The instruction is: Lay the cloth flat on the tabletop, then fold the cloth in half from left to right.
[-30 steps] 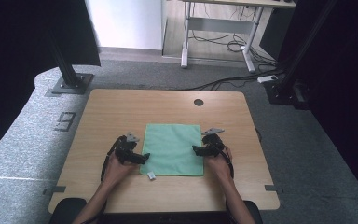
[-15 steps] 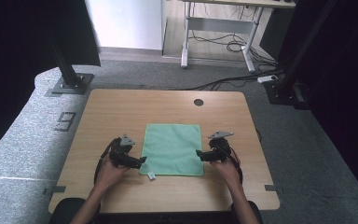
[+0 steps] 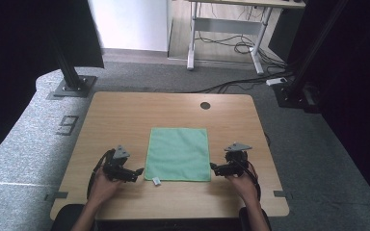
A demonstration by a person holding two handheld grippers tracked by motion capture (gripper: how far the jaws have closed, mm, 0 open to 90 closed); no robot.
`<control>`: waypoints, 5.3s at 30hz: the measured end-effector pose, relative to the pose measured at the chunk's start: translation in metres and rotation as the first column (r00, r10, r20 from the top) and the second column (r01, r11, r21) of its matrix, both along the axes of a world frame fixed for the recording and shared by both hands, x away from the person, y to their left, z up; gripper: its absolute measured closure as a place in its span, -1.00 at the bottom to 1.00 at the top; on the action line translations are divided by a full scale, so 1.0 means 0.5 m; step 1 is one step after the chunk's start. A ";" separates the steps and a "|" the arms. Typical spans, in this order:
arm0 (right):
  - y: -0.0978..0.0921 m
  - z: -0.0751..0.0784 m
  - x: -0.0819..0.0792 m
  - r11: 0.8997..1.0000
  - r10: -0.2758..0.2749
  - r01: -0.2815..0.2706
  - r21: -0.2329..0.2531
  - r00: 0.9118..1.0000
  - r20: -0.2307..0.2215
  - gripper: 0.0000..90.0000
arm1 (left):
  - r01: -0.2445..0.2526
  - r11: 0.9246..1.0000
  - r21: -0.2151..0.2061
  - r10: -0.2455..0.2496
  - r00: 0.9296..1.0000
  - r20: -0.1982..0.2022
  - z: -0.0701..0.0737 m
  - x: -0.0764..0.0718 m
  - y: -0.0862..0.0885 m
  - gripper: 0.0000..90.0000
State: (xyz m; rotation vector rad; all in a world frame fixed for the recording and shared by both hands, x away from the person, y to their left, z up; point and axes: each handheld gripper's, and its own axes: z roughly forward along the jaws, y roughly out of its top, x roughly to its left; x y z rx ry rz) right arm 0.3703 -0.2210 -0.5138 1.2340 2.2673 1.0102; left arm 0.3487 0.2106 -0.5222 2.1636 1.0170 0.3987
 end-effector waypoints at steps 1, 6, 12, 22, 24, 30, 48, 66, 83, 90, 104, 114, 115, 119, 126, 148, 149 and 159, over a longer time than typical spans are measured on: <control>-0.002 -0.003 -0.005 1.000 -0.003 0.003 -0.001 1.000 0.003 -1.00 | -0.002 1.000 0.000 0.002 1.000 -0.002 -0.002 -0.003 0.001 -1.00; -0.007 -0.017 -0.019 1.000 -0.011 0.011 0.002 1.000 0.000 -1.00 | 0.002 1.000 0.016 -0.002 1.000 -0.012 -0.017 -0.013 0.007 -1.00; -0.015 -0.038 -0.025 1.000 -0.015 0.015 -0.014 1.000 -0.014 -1.00 | 0.005 0.999 0.035 -0.004 0.999 -0.036 -0.034 -0.006 0.005 -1.00; -0.021 -0.075 -0.025 0.999 -0.024 0.023 -0.034 0.999 -0.035 -1.00 | 0.016 0.998 0.068 -0.013 0.998 -0.053 -0.050 0.002 -0.004 -1.00; -0.020 -0.080 -0.024 0.999 -0.020 0.019 -0.045 0.999 -0.038 -1.00 | 0.019 0.998 0.062 -0.016 0.999 -0.051 -0.051 0.002 -0.005 -1.00; -0.021 -0.086 -0.025 0.999 -0.025 0.024 -0.021 0.999 -0.023 -1.00 | 0.023 0.998 0.054 -0.021 0.999 -0.047 -0.053 0.002 -0.004 -1.00; -0.020 -0.086 -0.024 0.999 -0.025 0.024 -0.025 0.999 -0.022 -1.00 | 0.023 0.998 0.053 -0.021 0.999 -0.047 -0.053 0.003 -0.005 -1.00; -0.019 -0.084 -0.027 0.999 -0.029 0.029 -0.026 0.999 -0.029 -1.00 | 0.011 1.000 0.027 -0.009 0.998 -0.062 -0.041 0.024 0.011 -1.00; 0.007 -0.065 -0.034 0.999 -0.037 0.037 0.009 0.999 -0.011 -1.00 | 0.001 1.000 0.003 -0.001 1.000 -0.029 -0.038 0.055 -0.038 -1.00; 0.029 -0.072 -0.034 1.000 -0.014 0.013 -0.008 0.999 -0.031 -1.00 | -0.006 0.998 0.067 0.009 0.999 -0.040 -0.049 0.054 -0.048 -1.00; 0.021 -0.078 -0.031 0.998 -0.032 0.029 -0.061 0.999 -0.035 -1.00 | 0.013 0.998 0.066 -0.008 0.998 -0.062 -0.049 0.015 -0.061 -0.99; -0.010 -0.079 -0.021 0.995 -0.079 0.077 -0.056 0.996 -0.029 -1.00 | 0.065 0.996 0.060 -0.062 0.996 -0.059 -0.050 -0.021 -0.099 -0.99; -0.014 -0.079 -0.020 0.995 -0.085 0.083 -0.053 0.996 -0.029 -1.00 | 0.069 0.996 0.058 -0.066 0.996 -0.058 -0.051 -0.023 -0.103 -0.99; -0.026 -0.083 -0.016 0.995 -0.096 0.096 -0.027 0.995 -0.035 -1.00 | 0.081 0.995 0.060 -0.078 0.996 -0.049 -0.051 -0.025 -0.109 -1.00; -0.028 -0.086 -0.016 0.996 -0.083 0.082 -0.021 0.996 -0.021 -1.00 | 0.084 0.995 0.050 -0.082 0.996 -0.048 -0.048 -0.015 -0.101 -1.00; -0.029 -0.086 -0.016 0.996 -0.083 0.082 -0.021 0.996 -0.021 -1.00 | -0.020 1.000 -0.002 0.020 1.000 0.008 0.001 0.139 -0.064 -1.00; -0.029 -0.086 -0.016 0.996 -0.082 0.082 -0.021 0.996 -0.022 -1.00 | -0.030 1.000 0.001 0.030 0.999 0.010 0.001 0.155 -0.063 -1.00; -0.028 -0.086 -0.016 0.996 -0.082 0.082 -0.021 0.996 -0.021 -1.00 | -0.125 0.992 0.014 0.126 0.992 -0.009 -0.022 0.237 -0.053 -1.00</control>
